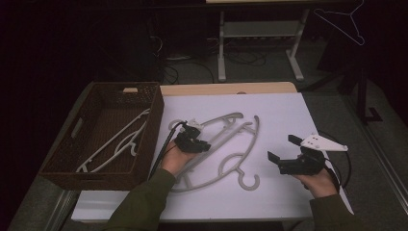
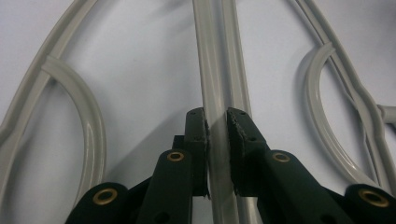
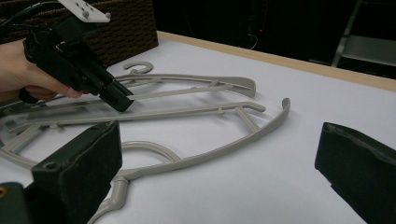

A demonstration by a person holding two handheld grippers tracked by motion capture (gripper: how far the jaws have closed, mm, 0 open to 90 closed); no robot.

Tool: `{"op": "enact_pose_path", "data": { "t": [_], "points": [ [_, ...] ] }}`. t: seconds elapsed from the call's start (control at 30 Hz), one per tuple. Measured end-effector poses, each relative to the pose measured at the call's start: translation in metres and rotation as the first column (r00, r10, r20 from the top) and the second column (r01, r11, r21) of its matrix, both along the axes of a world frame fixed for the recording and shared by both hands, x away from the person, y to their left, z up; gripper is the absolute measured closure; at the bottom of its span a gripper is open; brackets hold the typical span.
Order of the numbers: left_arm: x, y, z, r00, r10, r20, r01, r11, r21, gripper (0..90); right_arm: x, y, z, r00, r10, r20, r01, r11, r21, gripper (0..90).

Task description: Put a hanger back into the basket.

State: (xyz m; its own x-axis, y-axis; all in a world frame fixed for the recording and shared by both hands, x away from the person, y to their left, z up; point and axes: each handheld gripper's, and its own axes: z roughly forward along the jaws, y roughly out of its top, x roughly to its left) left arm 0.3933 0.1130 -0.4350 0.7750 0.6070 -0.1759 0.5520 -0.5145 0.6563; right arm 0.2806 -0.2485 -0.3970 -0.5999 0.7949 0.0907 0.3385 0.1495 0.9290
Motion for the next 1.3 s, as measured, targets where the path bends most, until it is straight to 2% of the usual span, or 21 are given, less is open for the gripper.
{"op": "enact_pose_path", "data": {
  "t": [0.03,0.1,0.2,0.33,0.43,0.53,0.67,0.73,0.8,0.9,0.93,0.97,1.03,1.17,1.27,1.3],
  "points": [
    [0.001,0.0,0.002,0.9999,0.005,0.014,-0.005,0.9999,0.012,79.9,0.0,0.0,0.0,1.0,0.001,0.002,-0.001,1.0,-0.001,0.4],
    [0.001,0.0,0.002,0.9997,0.003,0.023,-0.003,1.0,0.007,80.6,0.0,0.0,0.0,1.0,0.001,0.003,-0.001,1.0,-0.001,0.4],
    [0.003,0.002,0.005,0.9987,-0.015,0.048,0.014,0.9996,0.022,80.8,0.0,0.0,0.0,1.0,0.001,0.002,-0.001,1.0,-0.002,0.4],
    [0.003,0.001,0.012,0.9971,-0.015,0.075,0.016,0.9998,-0.008,80.9,0.0,0.0,0.0,1.0,-0.001,0.001,0.001,1.0,0.0,0.4],
    [0.0,-0.002,0.02,0.994,-0.049,0.098,0.051,0.9985,-0.019,80.9,0.0,-0.001,0.0,1.0,-0.005,0.003,0.005,1.0,0.004,0.4],
    [-0.007,-0.009,0.025,0.9903,-0.093,0.103,0.097,0.9949,-0.029,80.9,-0.001,-0.003,0.001,0.9999,-0.01,0.005,0.01,0.9999,0.004,0.4],
    [-0.019,-0.022,0.027,0.982,-0.155,0.108,0.16,0.9863,-0.039,80.9,-0.001,-0.004,0.002,0.9998,-0.016,0.01,0.016,0.9998,0.01,0.4],
    [-0.026,-0.028,0.028,0.9761,-0.192,0.102,0.197,0.9795,-0.043,80.9,-0.001,-0.004,0.002,0.9998,-0.017,0.012,0.017,0.9998,0.009,0.4],
    [-0.033,-0.033,0.028,0.966,-0.24,0.096,0.243,0.9696,-0.025,80.9,-0.002,-0.004,0.002,0.9998,-0.019,0.01,0.018,0.9998,0.011,0.4],
    [-0.044,-0.04,0.027,0.9523,-0.292,0.089,0.295,0.9554,-0.018,80.8,-0.002,-0.004,0.003,0.9997,-0.018,0.014,0.018,0.9998,0.012,0.4],
    [-0.047,-0.042,0.027,0.9476,-0.309,0.081,0.312,0.95,-0.021,80.8,-0.002,-0.004,0.003,0.9997,-0.017,0.016,0.017,0.9998,0.011,0.4],
    [-0.052,-0.044,0.025,0.9399,-0.334,0.068,0.337,0.9414,-0.022,80.7,-0.002,-0.004,0.003,0.9998,-0.017,0.013,0.016,0.9998,0.01,0.4],
    [-0.054,-0.046,0.023,0.9381,-0.341,0.058,0.343,0.9391,-0.021,80.6,-0.003,-0.004,0.003,0.9998,-0.016,0.012,0.016,0.9998,0.009,0.4],
    [-0.056,-0.049,0.014,0.9281,-0.371,0.028,0.372,0.9284,-0.007,80.0,-0.002,-0.004,0.003,0.9998,-0.017,0.013,0.016,0.9998,0.009,0.4],
    [-0.055,-0.048,0.011,0.9276,-0.374,0.006,0.374,0.9274,-0.018,79.7,-0.002,-0.004,0.003,0.9998,-0.017,0.01,0.017,0.9998,0.009,0.4],
    [-0.054,-0.047,0.011,0.9272,-0.374,0.008,0.374,0.9269,-0.025,75.3,-0.002,-0.004,0.003,0.9998,-0.016,0.009,0.016,0.9998,0.009,0.4]
  ]
}}
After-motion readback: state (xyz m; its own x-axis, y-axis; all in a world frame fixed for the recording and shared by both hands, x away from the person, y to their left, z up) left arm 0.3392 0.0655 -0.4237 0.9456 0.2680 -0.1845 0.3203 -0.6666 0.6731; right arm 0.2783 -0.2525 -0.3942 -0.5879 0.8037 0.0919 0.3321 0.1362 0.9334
